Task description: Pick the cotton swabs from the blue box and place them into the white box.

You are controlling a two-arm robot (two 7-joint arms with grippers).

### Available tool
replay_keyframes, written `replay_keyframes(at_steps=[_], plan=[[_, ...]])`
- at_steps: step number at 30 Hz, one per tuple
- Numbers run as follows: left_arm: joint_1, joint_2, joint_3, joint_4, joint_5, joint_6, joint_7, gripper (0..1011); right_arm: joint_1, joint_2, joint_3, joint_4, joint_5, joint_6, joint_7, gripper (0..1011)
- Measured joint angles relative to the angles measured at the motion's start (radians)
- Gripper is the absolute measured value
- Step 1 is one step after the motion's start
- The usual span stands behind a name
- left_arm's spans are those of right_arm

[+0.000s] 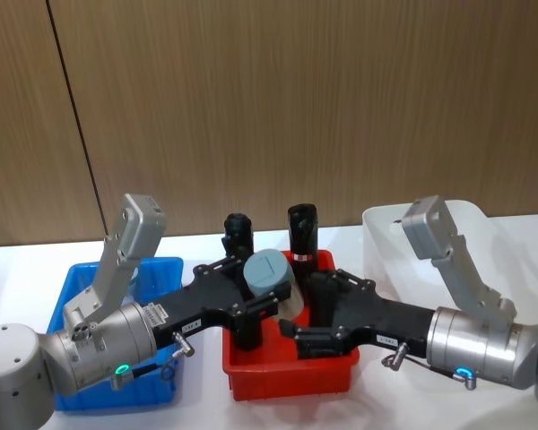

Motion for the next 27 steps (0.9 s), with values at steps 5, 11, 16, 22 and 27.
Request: replay_keyframes(at_steps=[5, 11, 16, 22, 27], plan=[[0.000, 0.000, 0.000, 0.000, 0.000, 0.000, 0.000, 664, 0.013, -0.009, -0.008, 0.019, -0.005, -0.014, 0.002, 1002], [0.000, 0.000, 0.000, 0.000, 0.000, 0.000, 0.000, 664, 0.028, -0.019, -0.017, 0.041, -0.012, -0.028, 0.005, 1002], [0.000, 0.000, 0.000, 0.000, 0.000, 0.000, 0.000, 664, 0.038, -0.028, -0.025, 0.054, -0.019, -0.036, 0.007, 1002], [0.000, 0.000, 0.000, 0.000, 0.000, 0.000, 0.000, 664, 0.051, -0.039, -0.036, 0.072, -0.029, -0.044, 0.008, 1002], [0.000, 0.000, 0.000, 0.000, 0.000, 0.000, 0.000, 664, 0.060, -0.047, -0.045, 0.085, -0.036, -0.049, 0.008, 1002]])
